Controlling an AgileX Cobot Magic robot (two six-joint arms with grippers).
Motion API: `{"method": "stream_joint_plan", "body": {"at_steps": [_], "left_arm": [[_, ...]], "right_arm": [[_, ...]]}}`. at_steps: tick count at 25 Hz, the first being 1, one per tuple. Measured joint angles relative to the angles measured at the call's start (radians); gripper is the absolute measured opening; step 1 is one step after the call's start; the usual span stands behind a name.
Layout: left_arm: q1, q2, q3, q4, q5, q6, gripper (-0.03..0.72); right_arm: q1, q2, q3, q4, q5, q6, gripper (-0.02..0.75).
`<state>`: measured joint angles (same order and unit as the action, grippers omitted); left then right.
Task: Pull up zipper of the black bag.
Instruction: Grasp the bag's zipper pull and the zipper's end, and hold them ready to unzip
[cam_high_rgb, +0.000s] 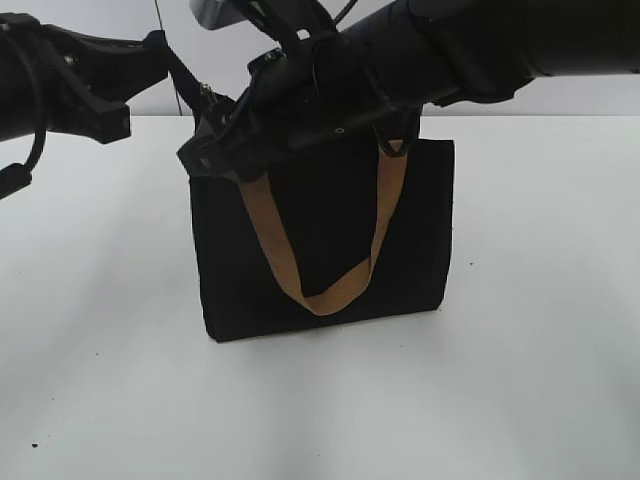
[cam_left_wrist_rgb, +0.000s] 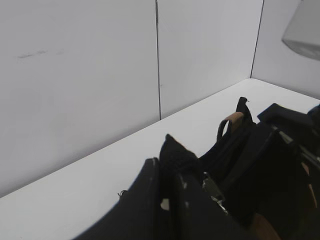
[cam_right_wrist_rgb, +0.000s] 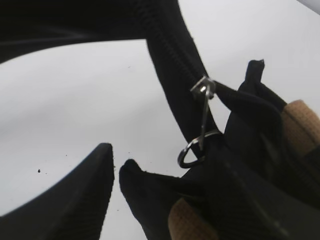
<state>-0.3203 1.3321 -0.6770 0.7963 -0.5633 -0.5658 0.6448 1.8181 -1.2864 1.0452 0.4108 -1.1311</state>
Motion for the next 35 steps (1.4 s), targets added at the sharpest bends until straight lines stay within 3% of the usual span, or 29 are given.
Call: {"method": "stream_joint_plan", "body": {"at_steps": [5,12,29,35], "left_arm": [[0.0,0.0,0.0,0.011,-0.001,-0.002,0.035],[0.0,0.0,0.0,0.046,-0.001,-0.01,0.035],[0.0,0.0,0.0,0.047,0.096,-0.01,0.035],[0.0,0.0,0.0,0.047,0.113,-0.01,0.035]], "right_arm": [[0.0,0.002,0.0,0.0,-0.029,-0.001,0.41],[-0.001,0.002,0.0,0.0,-0.049,-0.001,0.241],[-0.001,0.002,0.0,-0.005,-0.05,-0.001,0.216],[-0.001,0.001,0.0,-0.005,-0.049,-0.001,0.14]]}}
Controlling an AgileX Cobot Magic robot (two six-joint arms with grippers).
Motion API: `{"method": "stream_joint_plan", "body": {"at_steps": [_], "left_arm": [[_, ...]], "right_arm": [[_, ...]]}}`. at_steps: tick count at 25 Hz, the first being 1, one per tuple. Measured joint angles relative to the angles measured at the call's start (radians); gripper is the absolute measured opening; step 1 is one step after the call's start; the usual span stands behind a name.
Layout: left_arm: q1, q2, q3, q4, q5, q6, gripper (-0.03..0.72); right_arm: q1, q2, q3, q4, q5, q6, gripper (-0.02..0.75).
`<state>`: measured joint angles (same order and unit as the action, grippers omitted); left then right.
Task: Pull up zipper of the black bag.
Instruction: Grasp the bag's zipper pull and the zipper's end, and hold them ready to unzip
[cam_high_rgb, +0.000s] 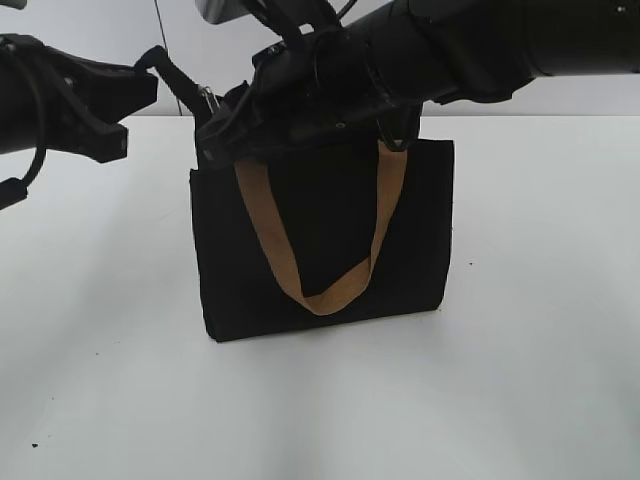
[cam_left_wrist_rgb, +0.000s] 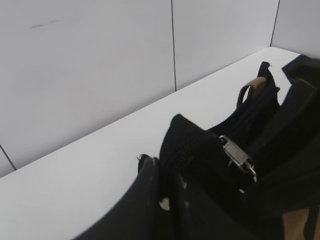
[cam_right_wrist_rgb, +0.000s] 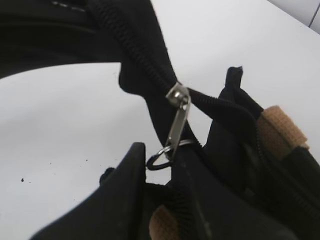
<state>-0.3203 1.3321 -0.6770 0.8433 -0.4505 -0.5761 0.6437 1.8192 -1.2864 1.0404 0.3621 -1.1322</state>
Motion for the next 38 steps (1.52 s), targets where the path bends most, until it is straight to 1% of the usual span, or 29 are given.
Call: {"method": "stream_joint_plan", "body": {"at_steps": [10,20,25,28,34,38], "left_arm": [[0.0,0.0,0.0,0.0,0.018,0.0,0.035],[0.0,0.0,0.0,0.001,0.085,0.0,0.034],[0.0,0.0,0.0,0.001,0.126,0.0,0.034],[0.0,0.0,0.0,0.001,0.159,0.0,0.034],[-0.001,0.0,0.0,0.001,0.173,0.0,0.034],[-0.003,0.0,0.0,0.001,0.171,0.0,0.034]], "right_arm": [[0.0,0.0,0.0,-0.039,0.029,0.0,0.02],[-0.002,-0.028,0.0,-0.055,0.028,0.001,0.01],[-0.007,-0.04,0.0,-0.055,0.0,0.001,0.006],[-0.023,-0.04,0.0,-0.055,-0.001,0.001,-0.011],[-0.07,-0.047,0.0,-0.056,0.02,0.003,-0.013],[-0.089,-0.061,0.0,-0.082,0.05,0.004,-0.013]]}}
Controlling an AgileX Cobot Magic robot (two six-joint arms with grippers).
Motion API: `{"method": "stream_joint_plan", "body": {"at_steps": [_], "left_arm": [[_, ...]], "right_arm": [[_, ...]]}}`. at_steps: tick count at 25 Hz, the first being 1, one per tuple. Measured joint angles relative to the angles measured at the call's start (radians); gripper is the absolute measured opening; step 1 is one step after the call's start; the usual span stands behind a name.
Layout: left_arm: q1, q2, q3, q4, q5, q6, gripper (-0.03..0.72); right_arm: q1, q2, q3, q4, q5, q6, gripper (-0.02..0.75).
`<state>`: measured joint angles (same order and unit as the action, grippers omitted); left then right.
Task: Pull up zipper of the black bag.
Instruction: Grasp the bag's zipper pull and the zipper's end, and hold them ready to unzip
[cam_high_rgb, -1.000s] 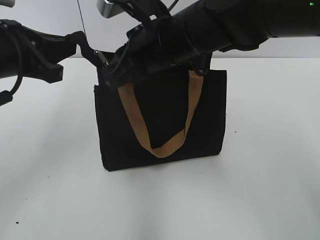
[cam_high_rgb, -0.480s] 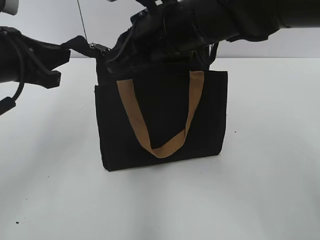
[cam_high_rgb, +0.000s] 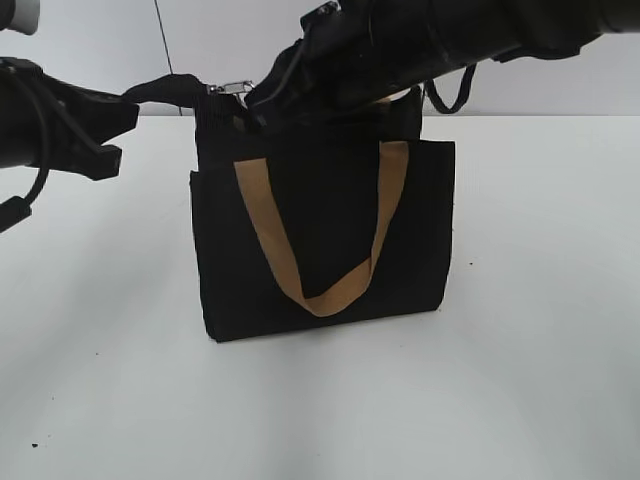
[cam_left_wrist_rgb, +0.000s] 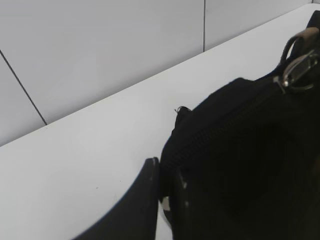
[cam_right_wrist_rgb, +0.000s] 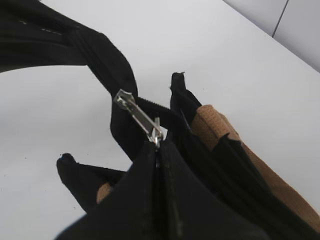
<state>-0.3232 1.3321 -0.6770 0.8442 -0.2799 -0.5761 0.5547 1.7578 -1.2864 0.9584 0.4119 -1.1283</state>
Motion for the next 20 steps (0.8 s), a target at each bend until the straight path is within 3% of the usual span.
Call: {"method": "stream_joint_plan", "body": {"at_steps": [20], "left_arm": [[-0.006,0.0,0.0,0.0,0.075,0.0,0.034]], "right_arm": [[-0.084,-0.018,0.0,-0.102,0.141,0.052,-0.013]]}}
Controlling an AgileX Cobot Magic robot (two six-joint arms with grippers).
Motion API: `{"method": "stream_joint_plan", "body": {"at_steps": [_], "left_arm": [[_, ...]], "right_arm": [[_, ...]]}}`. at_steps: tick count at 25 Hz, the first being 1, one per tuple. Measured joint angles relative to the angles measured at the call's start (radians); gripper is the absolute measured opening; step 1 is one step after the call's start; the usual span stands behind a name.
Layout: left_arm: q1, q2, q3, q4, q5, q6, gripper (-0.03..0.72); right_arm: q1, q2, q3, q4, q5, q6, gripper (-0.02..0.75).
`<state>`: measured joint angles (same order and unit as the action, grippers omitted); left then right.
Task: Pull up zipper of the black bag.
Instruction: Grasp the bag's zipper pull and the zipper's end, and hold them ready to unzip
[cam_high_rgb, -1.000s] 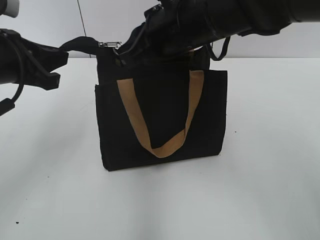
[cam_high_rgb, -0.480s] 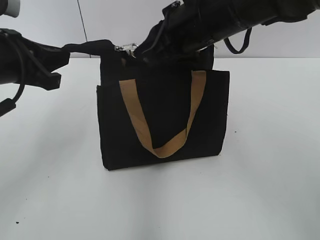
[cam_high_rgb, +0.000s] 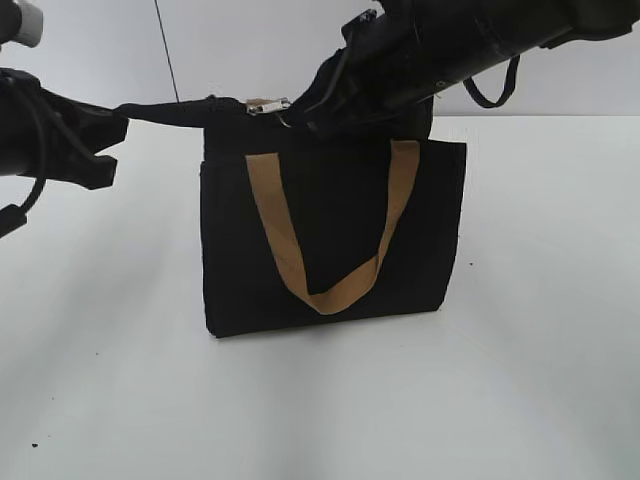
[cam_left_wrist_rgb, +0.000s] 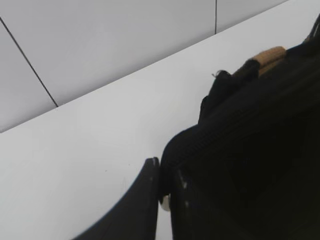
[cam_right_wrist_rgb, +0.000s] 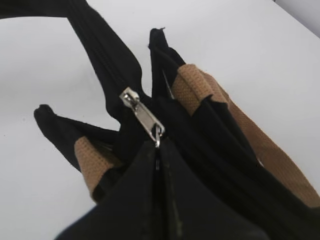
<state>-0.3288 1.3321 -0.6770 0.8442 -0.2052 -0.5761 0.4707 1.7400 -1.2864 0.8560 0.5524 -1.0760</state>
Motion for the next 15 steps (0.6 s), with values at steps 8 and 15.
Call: {"method": "stream_joint_plan", "body": {"at_steps": [8,15], "left_arm": [[0.0,0.0,0.0,-0.005,0.123,0.0,0.033],[0.0,0.0,0.0,-0.014,0.187,0.0,0.034]], "right_arm": [[-0.002,0.0,0.0,-0.044,0.005,0.002,-0.013],[-0.011,0.0,0.0,-0.08,0.005,0.004,-0.013]]}}
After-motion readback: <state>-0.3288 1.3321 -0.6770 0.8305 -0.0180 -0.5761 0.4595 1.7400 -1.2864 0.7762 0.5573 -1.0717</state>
